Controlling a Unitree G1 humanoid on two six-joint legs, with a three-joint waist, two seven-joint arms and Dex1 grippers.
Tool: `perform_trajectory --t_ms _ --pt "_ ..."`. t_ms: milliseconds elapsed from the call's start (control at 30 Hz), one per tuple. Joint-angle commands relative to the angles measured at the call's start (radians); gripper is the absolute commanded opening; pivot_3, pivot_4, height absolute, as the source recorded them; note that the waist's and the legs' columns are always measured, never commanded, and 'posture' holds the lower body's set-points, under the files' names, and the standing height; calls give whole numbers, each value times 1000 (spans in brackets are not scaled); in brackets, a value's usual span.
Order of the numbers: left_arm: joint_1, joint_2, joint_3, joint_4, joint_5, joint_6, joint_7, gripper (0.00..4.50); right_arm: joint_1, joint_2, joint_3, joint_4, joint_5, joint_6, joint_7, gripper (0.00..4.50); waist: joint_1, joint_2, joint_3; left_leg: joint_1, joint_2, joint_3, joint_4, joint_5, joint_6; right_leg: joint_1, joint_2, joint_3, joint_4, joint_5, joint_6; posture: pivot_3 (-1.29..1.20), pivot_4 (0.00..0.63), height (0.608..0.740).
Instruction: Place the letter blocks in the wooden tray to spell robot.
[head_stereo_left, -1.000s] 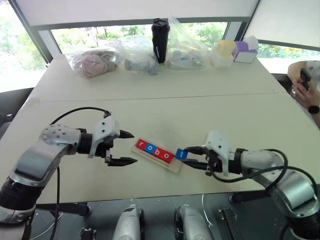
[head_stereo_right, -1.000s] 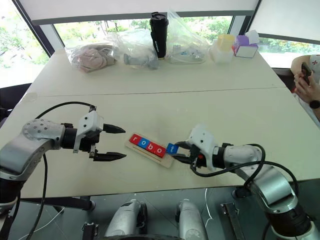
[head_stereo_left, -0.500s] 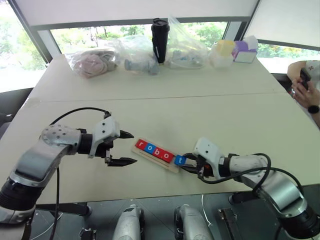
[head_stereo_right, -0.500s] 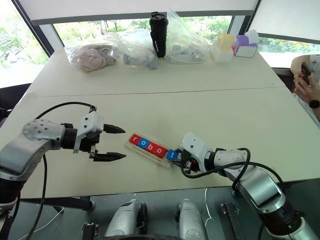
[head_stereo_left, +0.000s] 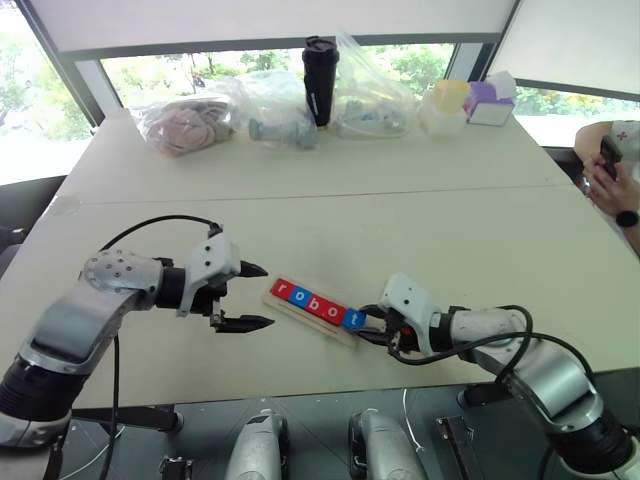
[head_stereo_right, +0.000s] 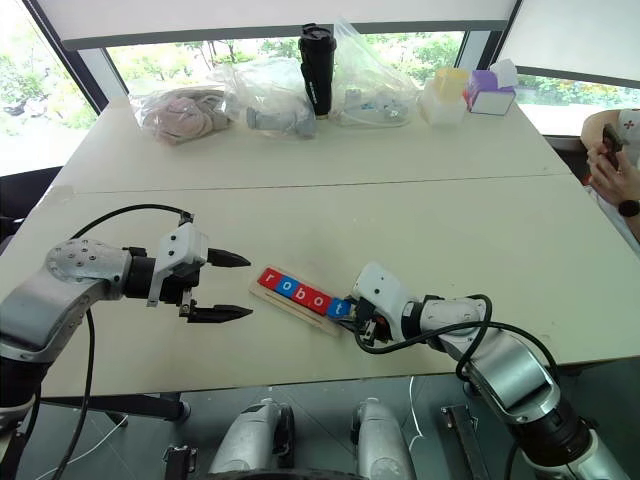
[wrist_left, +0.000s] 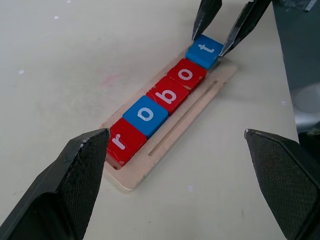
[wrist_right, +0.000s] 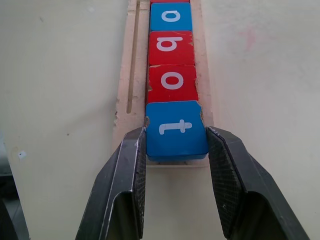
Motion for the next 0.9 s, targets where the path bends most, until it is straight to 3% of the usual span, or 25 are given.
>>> perform_trajectory --t_ms 33,767,800,900 --pt "4 4 11 -28 1 -12 2 4500 -11 5 9 -14 -10 -13 0 1167 0 0 0 0 0 0 0 0 0 0 0 0 0 0 0 0 150 740" --pt "7 4 7 -22 11 -23 7 4500 -26 46 27 29 -45 -32 -20 1167 -1 0 0 0 0 0 0 0 0 0 0 0 0 0 0 0 150 740" --pt "7 5 8 -22 11 -23 7 4500 -25 45 27 28 -45 -33 -18 2187 -1 0 0 0 0 0 0 0 0 0 0 0 0 0 0 0 150 740" --pt "9 5 8 -21 13 -24 6 4500 -26 40 21 21 -50 -45 -14 3465 -1 0 0 0 0 0 0 0 0 -1 0 0 0 0 0 0 150 740"
